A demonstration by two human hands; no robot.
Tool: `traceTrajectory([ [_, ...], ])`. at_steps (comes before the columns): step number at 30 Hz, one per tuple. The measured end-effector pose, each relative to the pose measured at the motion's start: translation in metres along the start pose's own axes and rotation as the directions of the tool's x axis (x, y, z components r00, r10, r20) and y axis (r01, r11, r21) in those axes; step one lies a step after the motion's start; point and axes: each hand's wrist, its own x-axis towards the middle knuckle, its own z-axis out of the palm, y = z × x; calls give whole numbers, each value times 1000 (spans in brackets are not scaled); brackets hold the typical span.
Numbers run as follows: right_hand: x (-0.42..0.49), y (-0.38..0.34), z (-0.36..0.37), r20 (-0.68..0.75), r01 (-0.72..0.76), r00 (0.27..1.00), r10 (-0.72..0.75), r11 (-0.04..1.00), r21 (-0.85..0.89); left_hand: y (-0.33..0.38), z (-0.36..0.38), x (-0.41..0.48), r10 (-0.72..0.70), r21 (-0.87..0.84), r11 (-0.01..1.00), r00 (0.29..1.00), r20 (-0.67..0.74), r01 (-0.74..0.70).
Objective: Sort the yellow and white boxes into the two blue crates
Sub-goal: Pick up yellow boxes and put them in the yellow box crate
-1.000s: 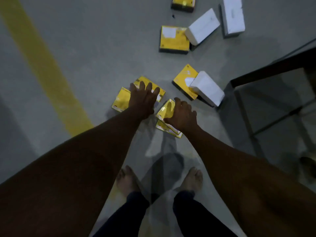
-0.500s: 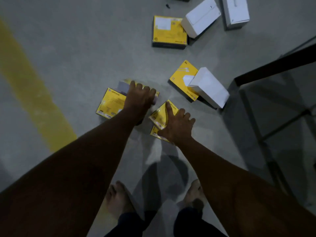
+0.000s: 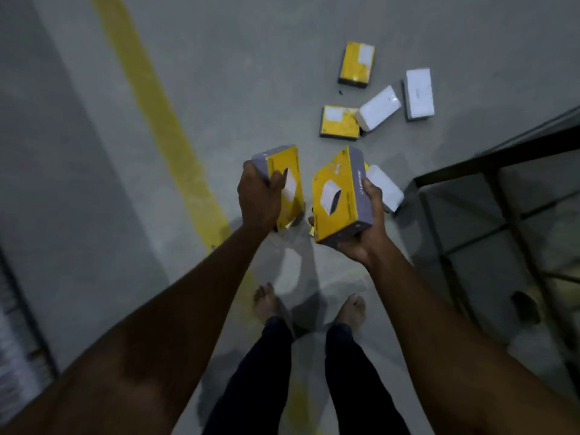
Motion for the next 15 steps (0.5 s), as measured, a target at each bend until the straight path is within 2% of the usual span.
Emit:
traceTrajectory([
  [2, -41, -3, 48, 91, -36, 995, 37, 999, -14, 35, -55, -17, -172, -113, 980, 983, -68, 164],
  [5, -105, -9, 122, 214, -83, 972, 100, 993, -89, 83, -133, -43, -396, -336, 878, 912, -108, 341],
  [8, -157, -10, 189, 330, -142, 925, 187, 977, -158, 120, -203, -73, -450, -490, 801, 886, -113, 344],
  [10, -182, -7, 223, 348, -137, 913, 212, 964, -229, 136, -247, -93, -451, -572, 755, 887, -98, 321],
  [13, -214, 3, 268, 383, -90, 897, 223, 938, -335, 143, -300, -128, -477, -690, 655, 877, -63, 307],
  [15, -234, 9, 294, 400, -19, 894, 203, 908, -418, 143, -331, -155, -502, -762, 593, 859, -97, 260],
])
